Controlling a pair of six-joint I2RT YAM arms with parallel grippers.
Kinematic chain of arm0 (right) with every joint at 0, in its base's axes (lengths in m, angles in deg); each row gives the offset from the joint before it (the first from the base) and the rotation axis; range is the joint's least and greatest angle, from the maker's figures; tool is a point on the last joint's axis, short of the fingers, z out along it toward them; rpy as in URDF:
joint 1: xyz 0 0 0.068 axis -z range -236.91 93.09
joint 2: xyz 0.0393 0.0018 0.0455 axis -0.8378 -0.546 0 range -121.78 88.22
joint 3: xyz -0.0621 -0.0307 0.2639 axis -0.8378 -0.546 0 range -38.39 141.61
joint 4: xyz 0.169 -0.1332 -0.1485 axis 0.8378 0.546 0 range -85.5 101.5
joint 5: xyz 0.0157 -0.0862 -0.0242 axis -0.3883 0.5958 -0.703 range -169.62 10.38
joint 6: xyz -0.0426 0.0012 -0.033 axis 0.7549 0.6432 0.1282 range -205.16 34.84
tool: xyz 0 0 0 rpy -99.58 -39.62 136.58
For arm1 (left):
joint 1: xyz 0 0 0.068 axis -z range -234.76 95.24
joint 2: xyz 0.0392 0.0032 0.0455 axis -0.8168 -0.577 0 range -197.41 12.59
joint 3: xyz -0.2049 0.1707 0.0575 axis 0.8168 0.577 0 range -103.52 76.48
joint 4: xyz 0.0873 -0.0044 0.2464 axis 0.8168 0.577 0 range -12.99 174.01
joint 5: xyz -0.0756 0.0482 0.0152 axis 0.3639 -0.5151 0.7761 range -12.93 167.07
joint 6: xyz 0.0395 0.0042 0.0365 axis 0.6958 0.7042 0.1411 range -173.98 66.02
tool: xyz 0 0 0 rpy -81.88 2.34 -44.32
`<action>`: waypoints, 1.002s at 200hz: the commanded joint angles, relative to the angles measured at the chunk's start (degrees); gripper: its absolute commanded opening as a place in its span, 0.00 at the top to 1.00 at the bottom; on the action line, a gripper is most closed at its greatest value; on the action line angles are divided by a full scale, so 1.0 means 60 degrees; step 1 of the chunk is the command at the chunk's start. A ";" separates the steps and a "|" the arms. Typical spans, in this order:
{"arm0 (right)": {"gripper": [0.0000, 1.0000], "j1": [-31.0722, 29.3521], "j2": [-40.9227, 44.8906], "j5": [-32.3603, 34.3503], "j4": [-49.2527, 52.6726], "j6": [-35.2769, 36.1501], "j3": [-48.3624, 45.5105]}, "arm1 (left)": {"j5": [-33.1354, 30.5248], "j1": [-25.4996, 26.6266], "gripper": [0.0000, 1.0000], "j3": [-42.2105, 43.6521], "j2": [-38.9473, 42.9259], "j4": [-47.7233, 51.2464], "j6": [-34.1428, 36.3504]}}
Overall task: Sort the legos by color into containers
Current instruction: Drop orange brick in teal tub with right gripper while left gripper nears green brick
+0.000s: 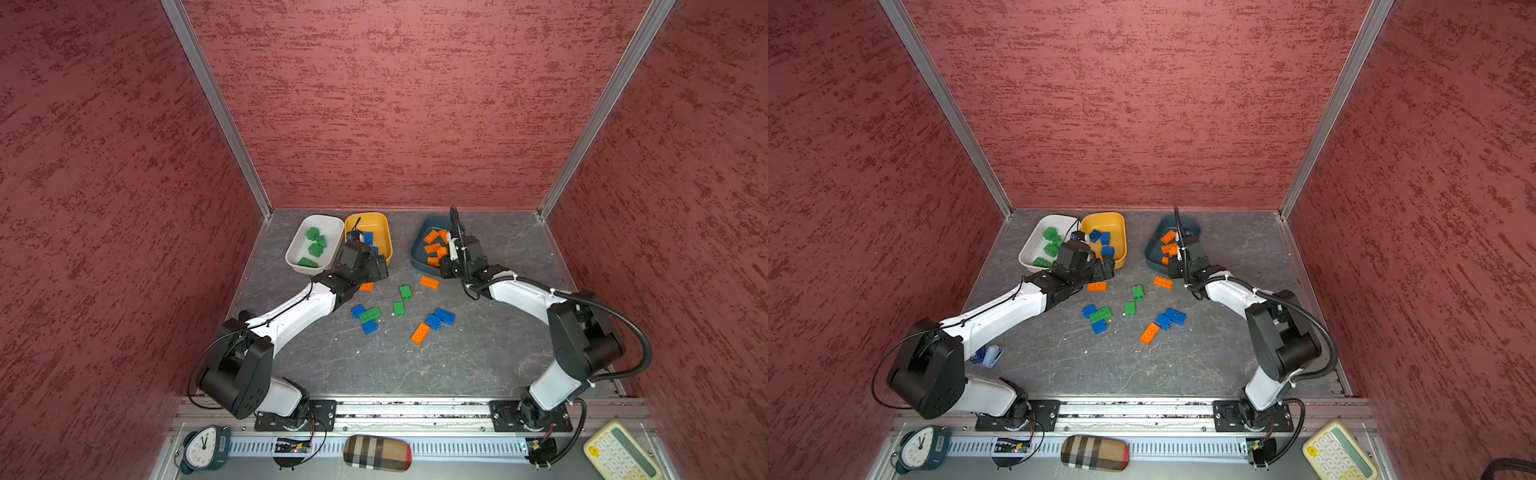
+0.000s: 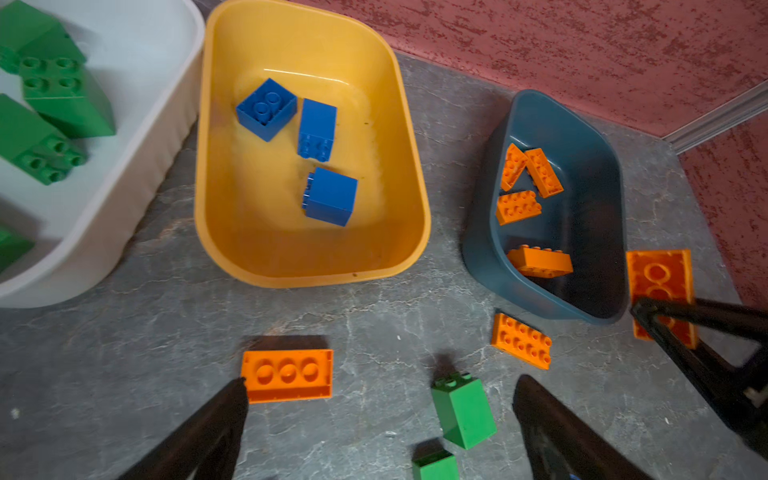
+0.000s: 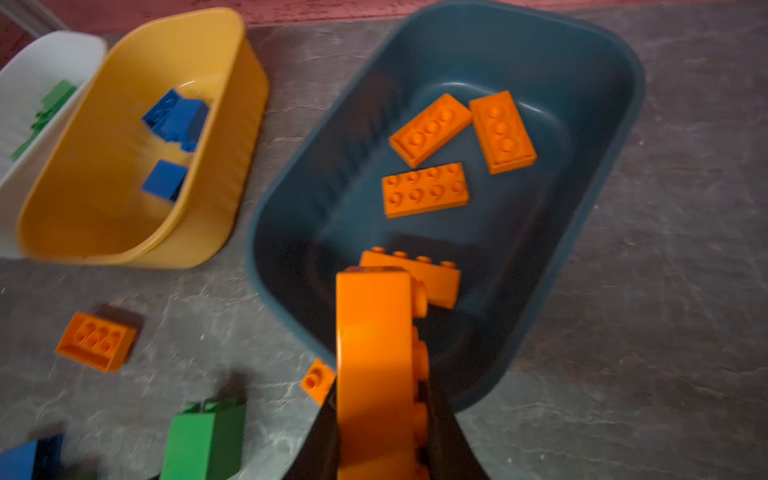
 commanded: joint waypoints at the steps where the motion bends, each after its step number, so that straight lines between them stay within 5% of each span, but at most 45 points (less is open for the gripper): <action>1: 1.00 0.0461 -0.0536 -0.0795 -0.0042 -0.0506 0.0851 | 0.0019 0.0151 0.01 -0.0369 -0.0356 0.0186 -0.0147; 68: 0.99 0.0875 -0.3205 -0.0009 0.1998 0.0122 0.4460 | 0.0554 0.0209 0.00 -0.1406 -0.1116 0.0639 0.0192; 116: 0.79 0.0890 -0.4675 -0.2762 0.3037 0.0237 0.6931 | 0.0308 0.0241 0.00 -0.1347 -0.1221 0.0950 0.0278; 162: 0.54 0.0882 -0.3895 -0.2893 0.2398 -0.0220 0.5913 | -0.0033 0.0222 0.01 -0.1357 -0.1371 0.1307 -0.0015; 200: 0.40 0.0882 -0.2400 -0.2674 0.1394 -0.0421 0.4231 | 0.2065 -0.0298 0.01 -0.1192 -0.1594 0.0756 -0.0510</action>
